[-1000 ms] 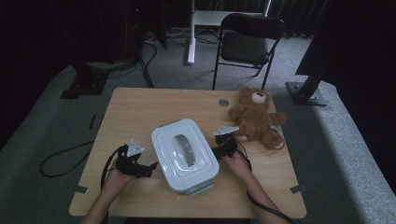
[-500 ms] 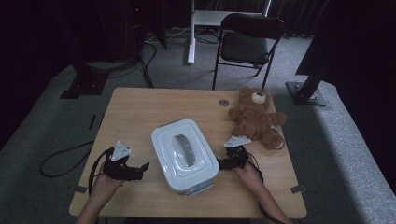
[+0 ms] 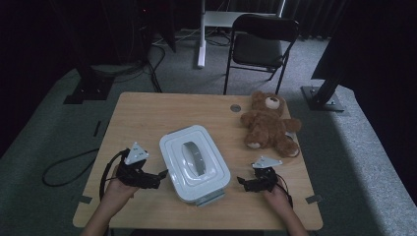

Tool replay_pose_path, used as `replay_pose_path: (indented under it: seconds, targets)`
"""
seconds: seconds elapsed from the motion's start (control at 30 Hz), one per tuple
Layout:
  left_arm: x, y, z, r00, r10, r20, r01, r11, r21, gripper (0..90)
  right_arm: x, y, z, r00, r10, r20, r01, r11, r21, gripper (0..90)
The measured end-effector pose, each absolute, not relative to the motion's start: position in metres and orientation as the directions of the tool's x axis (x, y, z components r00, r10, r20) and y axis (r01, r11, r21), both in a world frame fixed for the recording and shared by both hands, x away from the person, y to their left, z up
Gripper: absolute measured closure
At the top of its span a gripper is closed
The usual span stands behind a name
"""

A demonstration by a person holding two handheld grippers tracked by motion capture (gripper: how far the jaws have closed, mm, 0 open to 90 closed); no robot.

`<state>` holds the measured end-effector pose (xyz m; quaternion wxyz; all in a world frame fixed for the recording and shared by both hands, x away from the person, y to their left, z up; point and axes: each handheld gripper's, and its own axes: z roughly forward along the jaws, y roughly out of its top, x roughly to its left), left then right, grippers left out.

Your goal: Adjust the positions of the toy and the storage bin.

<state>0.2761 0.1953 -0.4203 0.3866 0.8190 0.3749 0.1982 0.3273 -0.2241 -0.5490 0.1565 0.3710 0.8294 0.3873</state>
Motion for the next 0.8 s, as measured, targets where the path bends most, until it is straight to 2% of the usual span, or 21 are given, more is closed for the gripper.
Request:
replay_pose_path:
  seconds: [0.53,0.6,0.8]
  targets:
    - [0.276,0.167,-0.404,0.663,0.747,0.050,0.435,-0.439,0.786,1.9,0.305,-0.272,-0.553,-0.563,0.827,0.010,0.542,0.360,0.759,13.7]
    - [0.278,0.160,-0.400,0.685,0.728,0.024,0.442,-0.441,0.781,1.9,0.303,-0.279,-0.554,-0.540,0.842,0.016,0.554,0.341,0.760,13.7]
    - [0.283,0.144,-0.395,0.706,0.708,0.026,0.435,-0.462,0.773,1.9,0.300,-0.290,-0.556,-0.503,0.864,0.007,0.565,0.323,0.760,13.7]
